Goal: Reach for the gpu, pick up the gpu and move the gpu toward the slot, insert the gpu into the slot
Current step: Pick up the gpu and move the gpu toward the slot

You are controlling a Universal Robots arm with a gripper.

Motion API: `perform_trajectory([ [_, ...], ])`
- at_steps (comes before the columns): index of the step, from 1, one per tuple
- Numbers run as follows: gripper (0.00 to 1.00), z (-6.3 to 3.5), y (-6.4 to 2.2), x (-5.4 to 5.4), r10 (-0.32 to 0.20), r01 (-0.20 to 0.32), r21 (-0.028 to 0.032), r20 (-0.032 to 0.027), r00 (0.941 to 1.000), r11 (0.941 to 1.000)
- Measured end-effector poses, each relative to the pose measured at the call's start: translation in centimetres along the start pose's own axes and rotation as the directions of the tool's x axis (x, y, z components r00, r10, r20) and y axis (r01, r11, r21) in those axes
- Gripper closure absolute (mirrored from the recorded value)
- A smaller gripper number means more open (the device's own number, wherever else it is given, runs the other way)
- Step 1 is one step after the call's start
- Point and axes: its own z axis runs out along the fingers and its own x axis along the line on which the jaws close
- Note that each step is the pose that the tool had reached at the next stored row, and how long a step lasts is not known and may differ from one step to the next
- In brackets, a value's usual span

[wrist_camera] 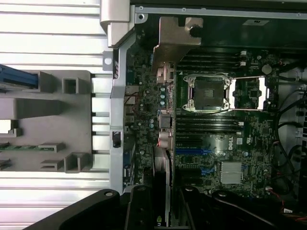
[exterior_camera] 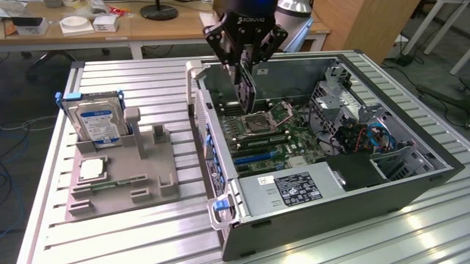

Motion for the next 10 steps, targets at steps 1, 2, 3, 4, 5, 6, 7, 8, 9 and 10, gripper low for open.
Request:
perform_trajectory([
  [1, 0.73, 0.00, 0.00, -0.2, 0.000, 0.000, 0.0000, 0.0000, 1.0000, 1.0000],
  [2, 0.73, 0.01, 0.00, -0.5, 0.000, 0.000, 0.0000, 0.0000, 1.0000, 1.0000],
  [3, 0.73, 0.01, 0.00, -0.7, 0.000, 0.000, 0.0000, 0.0000, 1.0000, 1.0000],
  [4, 0.73, 0.01, 0.00, -0.9, 0.000, 0.000, 0.0001, 0.0000, 1.0000, 1.0000],
  [5, 0.73, 0.01, 0.00, -1.1, 0.000, 0.000, 0.0000, -0.0001, 1.0000, 1.0000],
  [6, 0.73, 0.02, 0.00, -1.4, 0.000, 0.000, 0.0001, -0.0001, 1.0000, 1.0000],
  [7, 0.73, 0.02, 0.00, -1.6, 0.000, 0.000, 0.0000, 0.0000, 1.0000, 1.0000],
  [8, 0.73, 0.02, 0.00, -1.9, 0.000, 0.000, 0.0000, 0.0000, 1.0000, 1.0000],
  [9, 0.73, 0.03, 0.00, -2.1, 0.000, 0.000, 0.0001, 0.0000, 1.0000, 1.0000],
  [10, 0.73, 0.03, 0.00, -2.3, 0.000, 0.000, 0.0001, -0.0001, 1.0000, 1.0000],
])
